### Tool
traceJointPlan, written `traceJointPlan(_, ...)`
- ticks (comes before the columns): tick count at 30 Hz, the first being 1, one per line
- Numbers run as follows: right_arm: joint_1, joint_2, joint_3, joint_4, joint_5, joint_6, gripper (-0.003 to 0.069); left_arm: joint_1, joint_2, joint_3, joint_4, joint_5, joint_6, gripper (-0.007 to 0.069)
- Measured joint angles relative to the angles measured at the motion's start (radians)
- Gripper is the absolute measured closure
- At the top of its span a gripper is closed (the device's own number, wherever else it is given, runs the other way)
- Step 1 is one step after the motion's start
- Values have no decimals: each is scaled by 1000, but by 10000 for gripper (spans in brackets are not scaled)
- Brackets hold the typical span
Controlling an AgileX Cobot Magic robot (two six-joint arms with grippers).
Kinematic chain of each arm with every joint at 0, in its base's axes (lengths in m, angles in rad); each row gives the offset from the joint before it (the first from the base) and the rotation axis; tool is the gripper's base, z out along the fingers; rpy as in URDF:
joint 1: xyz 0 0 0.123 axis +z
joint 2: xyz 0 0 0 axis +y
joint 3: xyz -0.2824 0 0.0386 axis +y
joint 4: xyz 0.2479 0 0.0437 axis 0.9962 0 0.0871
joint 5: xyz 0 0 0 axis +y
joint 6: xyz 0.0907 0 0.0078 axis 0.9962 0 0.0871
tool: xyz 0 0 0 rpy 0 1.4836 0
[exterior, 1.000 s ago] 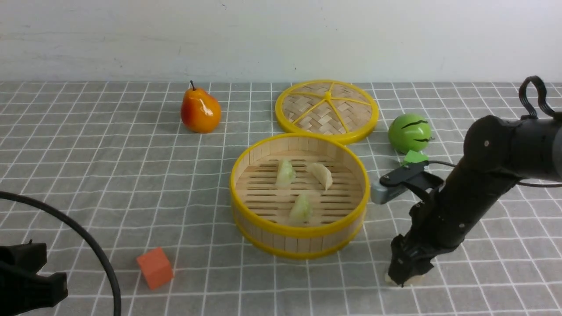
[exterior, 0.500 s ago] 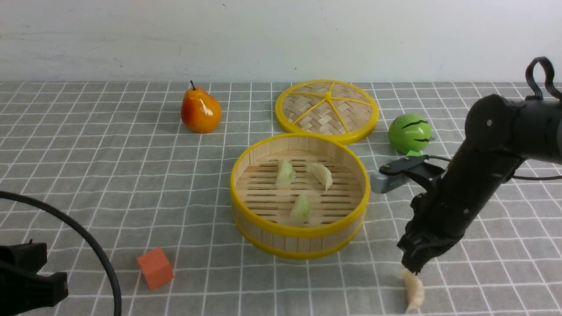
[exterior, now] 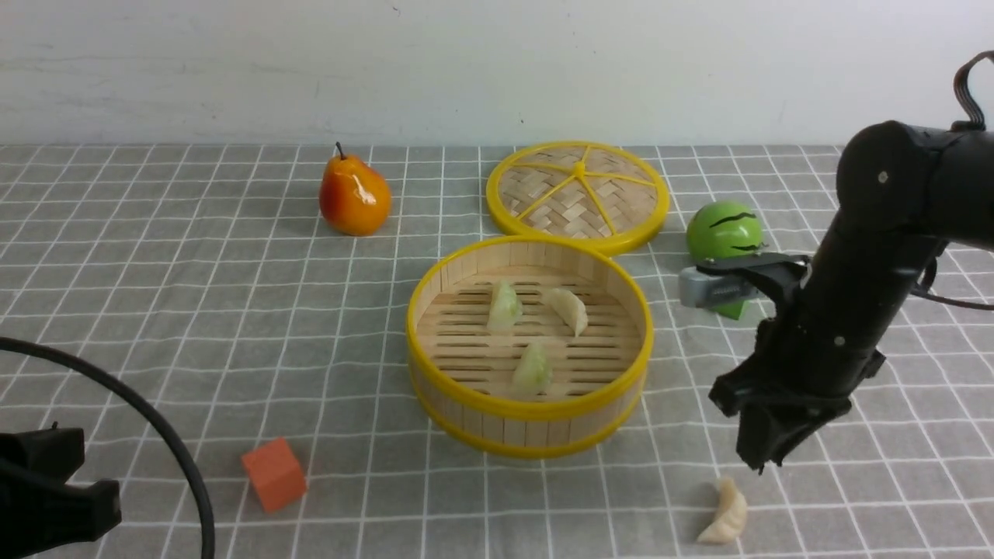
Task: Put the dumplings into the steamer on the table with the grey tablecloth.
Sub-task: 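Reach for and grasp a dumpling lying on the table beside the steamer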
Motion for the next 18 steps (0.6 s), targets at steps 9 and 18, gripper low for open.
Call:
traceJointPlan(9, 0, 15, 187, 123, -226, 41, 282, 0, 0, 0, -11, -5, 0, 596)
traceJointPlan(18, 0, 20, 192, 110, -190, -21, 471, 0, 0, 0, -18, -5, 0, 589)
